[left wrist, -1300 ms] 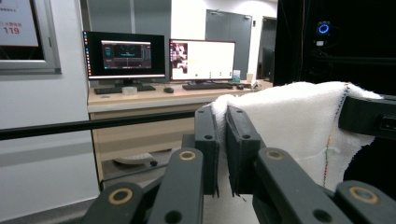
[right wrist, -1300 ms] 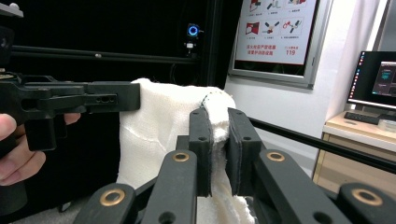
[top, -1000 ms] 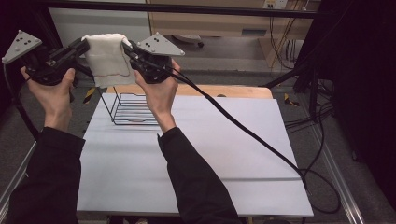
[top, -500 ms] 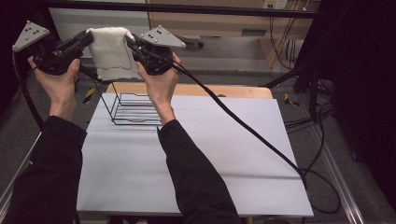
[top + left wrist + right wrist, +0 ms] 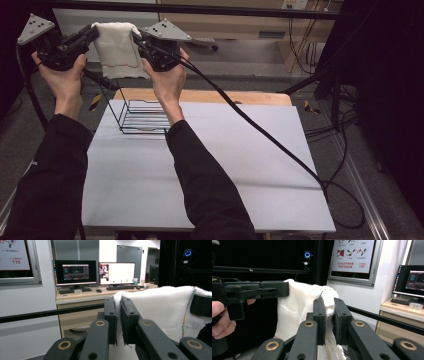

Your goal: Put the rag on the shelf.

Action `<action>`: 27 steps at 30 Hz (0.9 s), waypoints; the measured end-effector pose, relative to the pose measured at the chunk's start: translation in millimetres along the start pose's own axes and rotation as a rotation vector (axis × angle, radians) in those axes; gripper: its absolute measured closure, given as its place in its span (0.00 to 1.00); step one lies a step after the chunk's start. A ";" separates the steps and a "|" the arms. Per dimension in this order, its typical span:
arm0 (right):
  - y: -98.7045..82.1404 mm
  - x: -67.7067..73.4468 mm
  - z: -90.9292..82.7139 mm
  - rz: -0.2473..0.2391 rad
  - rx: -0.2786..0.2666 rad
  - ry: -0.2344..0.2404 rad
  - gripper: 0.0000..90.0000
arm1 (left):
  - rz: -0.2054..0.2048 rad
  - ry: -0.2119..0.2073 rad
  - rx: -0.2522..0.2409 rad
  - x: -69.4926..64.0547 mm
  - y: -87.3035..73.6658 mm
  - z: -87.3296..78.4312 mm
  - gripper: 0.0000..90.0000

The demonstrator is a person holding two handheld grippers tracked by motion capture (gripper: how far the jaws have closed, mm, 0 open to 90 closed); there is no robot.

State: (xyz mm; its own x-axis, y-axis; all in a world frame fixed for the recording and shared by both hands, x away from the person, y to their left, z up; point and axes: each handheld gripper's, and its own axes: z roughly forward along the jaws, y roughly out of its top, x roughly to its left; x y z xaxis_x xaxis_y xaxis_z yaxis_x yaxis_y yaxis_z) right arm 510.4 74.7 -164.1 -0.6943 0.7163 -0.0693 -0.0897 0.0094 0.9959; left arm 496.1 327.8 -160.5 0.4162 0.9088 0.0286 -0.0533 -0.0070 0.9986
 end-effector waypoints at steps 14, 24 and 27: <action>-11.6 -10.4 18.1 0.014 0.039 -0.004 0.91 | 0.008 0.003 0.029 11.3 -11.0 13.1 0.93; -17.5 -17.4 26.3 0.014 0.062 -0.016 0.91 | 0.022 0.017 0.050 14.7 -15.6 28.1 0.93; -16.8 -20.1 26.8 0.009 0.061 -0.018 0.91 | 0.031 0.011 0.040 14.3 -12.4 31.1 0.93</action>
State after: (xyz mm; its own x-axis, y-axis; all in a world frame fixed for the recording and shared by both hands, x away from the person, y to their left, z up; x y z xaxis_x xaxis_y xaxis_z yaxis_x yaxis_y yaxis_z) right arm 545.0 78.9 -177.9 -0.6822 0.7288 -0.0598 -0.0397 0.0447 0.9982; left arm 530.9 328.0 -171.0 0.4049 0.9125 0.0589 -0.0297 -0.0512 0.9982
